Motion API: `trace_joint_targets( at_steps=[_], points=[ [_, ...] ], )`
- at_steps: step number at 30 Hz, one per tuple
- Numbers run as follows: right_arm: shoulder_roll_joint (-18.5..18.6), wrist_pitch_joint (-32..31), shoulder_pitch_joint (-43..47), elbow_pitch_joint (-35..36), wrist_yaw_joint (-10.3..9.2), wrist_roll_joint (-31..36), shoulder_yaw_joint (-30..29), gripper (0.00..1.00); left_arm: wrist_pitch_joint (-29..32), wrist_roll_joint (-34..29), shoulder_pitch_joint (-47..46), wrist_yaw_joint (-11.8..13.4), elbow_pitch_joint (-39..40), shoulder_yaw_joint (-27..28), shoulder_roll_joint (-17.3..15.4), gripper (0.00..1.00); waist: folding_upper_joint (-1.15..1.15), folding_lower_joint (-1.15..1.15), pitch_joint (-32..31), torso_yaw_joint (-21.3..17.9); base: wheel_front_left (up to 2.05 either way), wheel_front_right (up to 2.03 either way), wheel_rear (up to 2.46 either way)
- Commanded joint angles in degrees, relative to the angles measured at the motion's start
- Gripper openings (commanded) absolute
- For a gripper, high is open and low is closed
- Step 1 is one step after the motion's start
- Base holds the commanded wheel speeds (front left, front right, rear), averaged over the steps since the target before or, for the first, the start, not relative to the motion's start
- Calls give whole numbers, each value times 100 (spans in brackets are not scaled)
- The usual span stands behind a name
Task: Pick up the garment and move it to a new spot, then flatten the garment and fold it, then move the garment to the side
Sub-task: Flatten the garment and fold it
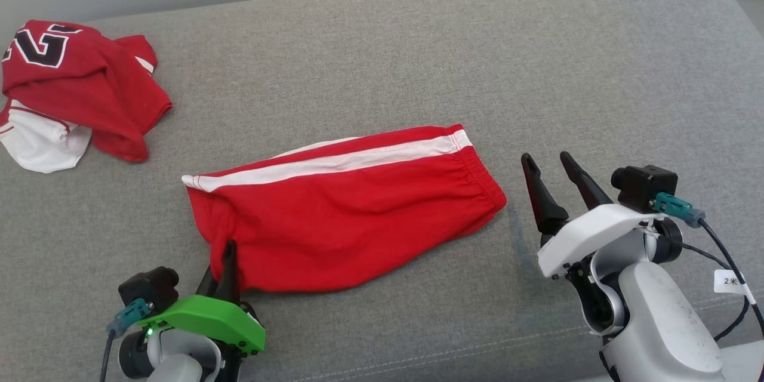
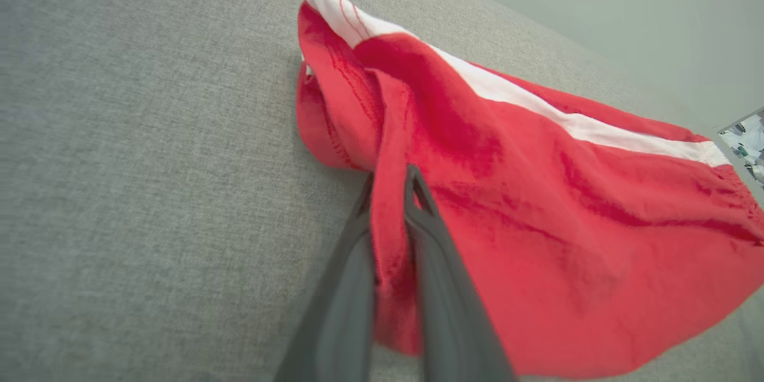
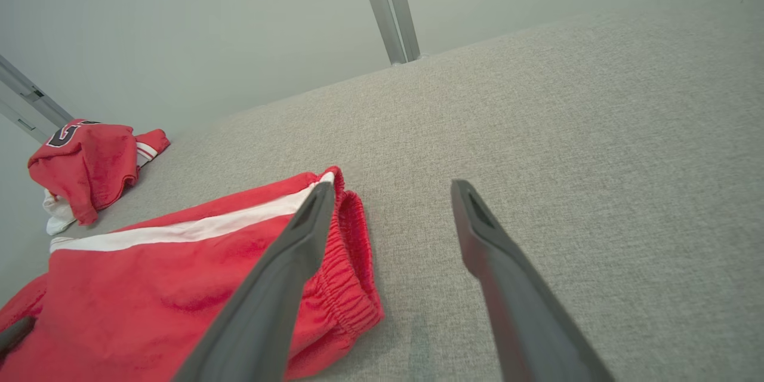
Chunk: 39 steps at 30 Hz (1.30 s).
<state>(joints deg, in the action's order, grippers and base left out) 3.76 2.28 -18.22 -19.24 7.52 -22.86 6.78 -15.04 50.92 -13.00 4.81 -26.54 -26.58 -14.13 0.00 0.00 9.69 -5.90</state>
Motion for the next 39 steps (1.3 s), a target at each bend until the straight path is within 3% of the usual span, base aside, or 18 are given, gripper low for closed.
trace_joint_targets(
  at_steps=[1, 2, 16, 30, 39],
  points=[
    [-13, -19, 41, -25, -6, 56, 9, 100, -15, -86, 79, 56, 16, 24, -75, 87, 0, 0, -12, -2, 0, 0, 0],
    [-15, -23, 41, -37, -6, 59, 11, 100, -15, -154, 89, 86, 35, 26, -100, 100, 0, 0, -19, 1, 0, 0, 0],
    [99, -226, 56, -111, -6, -3, 24, 100, -15, -1815, 546, 667, 1156, 368, -406, 100, 0, 0, -192, 330, 0, 0, 0],
    [342, -615, -120, -702, -6, -150, 143, 100, -17, -1965, 1031, 733, 1824, 707, -193, 100, 0, 0, -360, 769, 0, 0, 0],
    [280, -633, -371, -1692, -6, -535, 47, 100, -16, -2044, 989, 682, 1896, 725, -110, 100, 0, 0, -246, 1106, 0, 0, 0]
  ],
)
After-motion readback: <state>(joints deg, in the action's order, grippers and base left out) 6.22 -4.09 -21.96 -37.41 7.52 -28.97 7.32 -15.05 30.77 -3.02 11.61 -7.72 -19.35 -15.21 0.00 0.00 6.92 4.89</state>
